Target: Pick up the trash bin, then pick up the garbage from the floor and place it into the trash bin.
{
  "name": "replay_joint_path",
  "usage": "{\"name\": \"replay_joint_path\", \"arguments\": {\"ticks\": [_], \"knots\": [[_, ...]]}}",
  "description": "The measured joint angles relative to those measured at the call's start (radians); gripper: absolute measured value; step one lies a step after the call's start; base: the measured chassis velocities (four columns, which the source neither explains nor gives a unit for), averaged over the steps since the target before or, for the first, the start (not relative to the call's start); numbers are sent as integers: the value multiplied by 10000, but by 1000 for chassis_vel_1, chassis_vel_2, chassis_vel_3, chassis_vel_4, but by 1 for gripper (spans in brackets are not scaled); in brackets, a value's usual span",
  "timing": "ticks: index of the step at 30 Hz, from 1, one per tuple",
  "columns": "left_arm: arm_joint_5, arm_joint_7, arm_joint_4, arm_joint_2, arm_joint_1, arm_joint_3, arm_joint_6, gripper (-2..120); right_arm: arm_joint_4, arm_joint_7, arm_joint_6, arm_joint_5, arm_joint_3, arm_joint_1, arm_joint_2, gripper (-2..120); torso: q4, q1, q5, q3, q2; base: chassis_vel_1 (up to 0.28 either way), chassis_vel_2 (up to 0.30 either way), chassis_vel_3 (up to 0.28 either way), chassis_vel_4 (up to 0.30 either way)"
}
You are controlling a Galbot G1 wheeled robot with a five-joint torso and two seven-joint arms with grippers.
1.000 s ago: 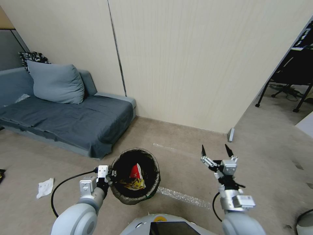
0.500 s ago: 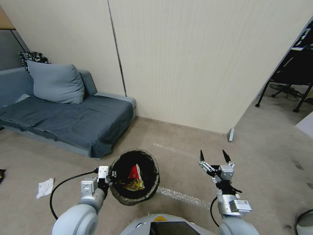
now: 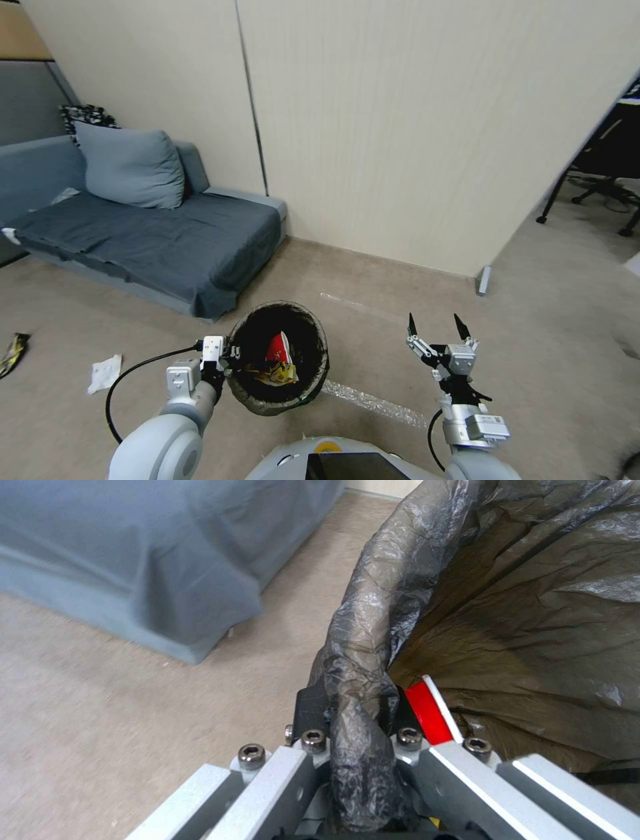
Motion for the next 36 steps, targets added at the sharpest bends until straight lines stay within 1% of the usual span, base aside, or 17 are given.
{"name": "replay_joint_path", "arguments": {"ticks": [36], "knots": [[7,4,0,-114,252,-85,0,1,-340,232,-61,-47,-297,149,-58,100,0,0,0,0,-1,62,65,65,62]]}}
